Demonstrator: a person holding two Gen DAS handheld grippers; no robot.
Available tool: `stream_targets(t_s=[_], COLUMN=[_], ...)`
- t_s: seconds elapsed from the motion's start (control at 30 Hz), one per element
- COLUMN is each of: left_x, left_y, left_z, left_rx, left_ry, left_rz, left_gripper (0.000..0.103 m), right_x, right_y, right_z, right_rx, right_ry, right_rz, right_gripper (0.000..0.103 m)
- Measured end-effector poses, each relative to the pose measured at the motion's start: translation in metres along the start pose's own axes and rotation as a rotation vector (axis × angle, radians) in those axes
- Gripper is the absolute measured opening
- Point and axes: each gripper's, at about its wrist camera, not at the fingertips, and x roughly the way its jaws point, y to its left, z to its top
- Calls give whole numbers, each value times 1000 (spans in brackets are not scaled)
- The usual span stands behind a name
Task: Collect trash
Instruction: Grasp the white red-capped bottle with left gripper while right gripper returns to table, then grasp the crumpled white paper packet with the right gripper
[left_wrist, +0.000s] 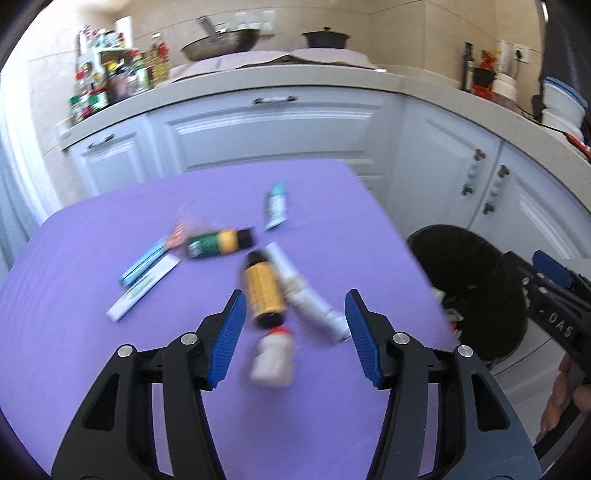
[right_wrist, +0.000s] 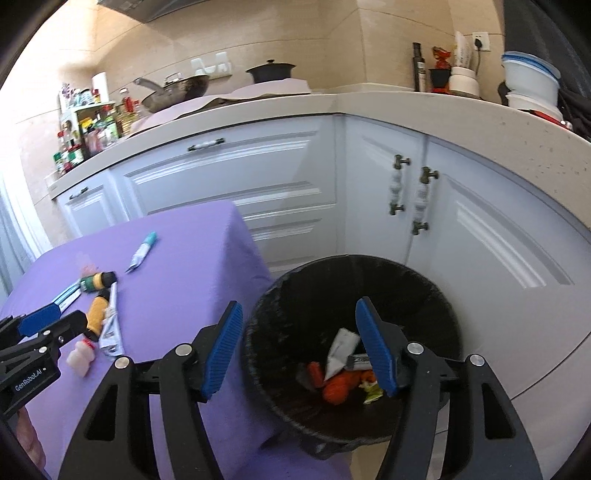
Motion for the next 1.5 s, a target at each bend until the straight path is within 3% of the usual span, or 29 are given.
stream_targets(t_s=[0.43,0.6,0.67,0.8,1.0,1.5], left_x=[27,37,36,33,18,3], left_y=[17,17,16,19,38,133], left_z=[-24,-24,-24,-26,-29,-27], left_rx=[-18,-28,-18,-14,-20,-174], left_ry=[102,146,143,137,104,80], left_rz=[-2,-37,-47,-56,-14,131], left_gripper=[54,40,25,25,25,25], right_x=[-4,-1,1,4,8,28], right_y=[34,45,49,60,84,144], right_z=[-10,-8,-7,-4,-3,-10], right_rx=[-44,-62,-68,-86,-123,-225], right_ry=[30,35,37,38,45,109], right_rz=[22,37,47,73,114,191], right_gripper=[62,62,62,62,62,62])
